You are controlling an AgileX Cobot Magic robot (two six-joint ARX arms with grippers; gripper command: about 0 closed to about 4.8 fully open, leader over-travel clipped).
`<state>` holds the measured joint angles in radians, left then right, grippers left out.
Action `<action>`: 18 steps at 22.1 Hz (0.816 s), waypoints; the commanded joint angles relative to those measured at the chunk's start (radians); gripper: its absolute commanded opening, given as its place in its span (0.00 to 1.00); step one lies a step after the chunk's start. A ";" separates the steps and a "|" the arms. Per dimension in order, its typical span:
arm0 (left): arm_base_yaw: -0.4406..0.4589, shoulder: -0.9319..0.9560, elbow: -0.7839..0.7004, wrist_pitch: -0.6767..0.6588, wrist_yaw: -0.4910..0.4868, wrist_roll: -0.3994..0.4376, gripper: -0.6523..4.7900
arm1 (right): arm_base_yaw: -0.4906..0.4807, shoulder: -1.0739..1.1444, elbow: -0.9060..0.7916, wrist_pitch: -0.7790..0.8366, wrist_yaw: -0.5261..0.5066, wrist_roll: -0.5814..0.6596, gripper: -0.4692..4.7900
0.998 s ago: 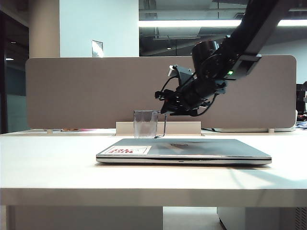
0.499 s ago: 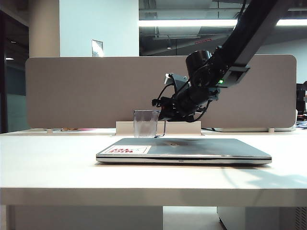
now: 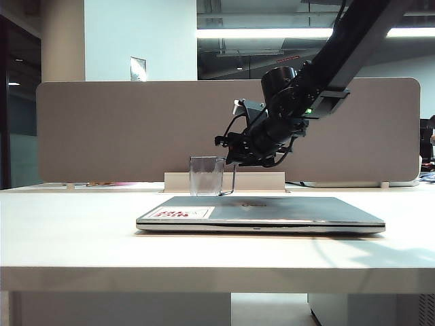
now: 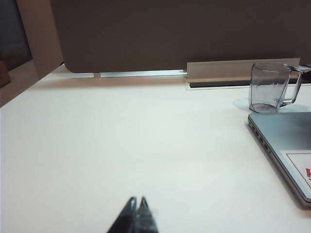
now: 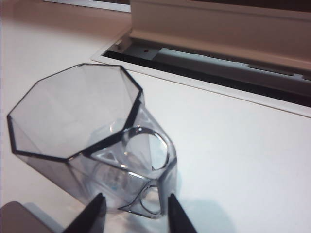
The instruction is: Pick up the water cup and place it on the right side of the laptop.
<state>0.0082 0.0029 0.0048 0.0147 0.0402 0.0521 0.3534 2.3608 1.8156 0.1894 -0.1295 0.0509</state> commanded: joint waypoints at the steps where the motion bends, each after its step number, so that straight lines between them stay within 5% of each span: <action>1: 0.000 0.001 0.003 0.008 -0.003 0.000 0.11 | 0.001 0.000 0.003 0.023 0.009 -0.008 0.43; 18: 0.000 0.001 0.003 0.009 -0.003 0.000 0.11 | -0.002 0.118 0.127 0.024 0.027 -0.007 0.41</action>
<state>0.0082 0.0029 0.0048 0.0139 0.0406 0.0521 0.3508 2.4802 1.9312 0.2024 -0.1051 0.0460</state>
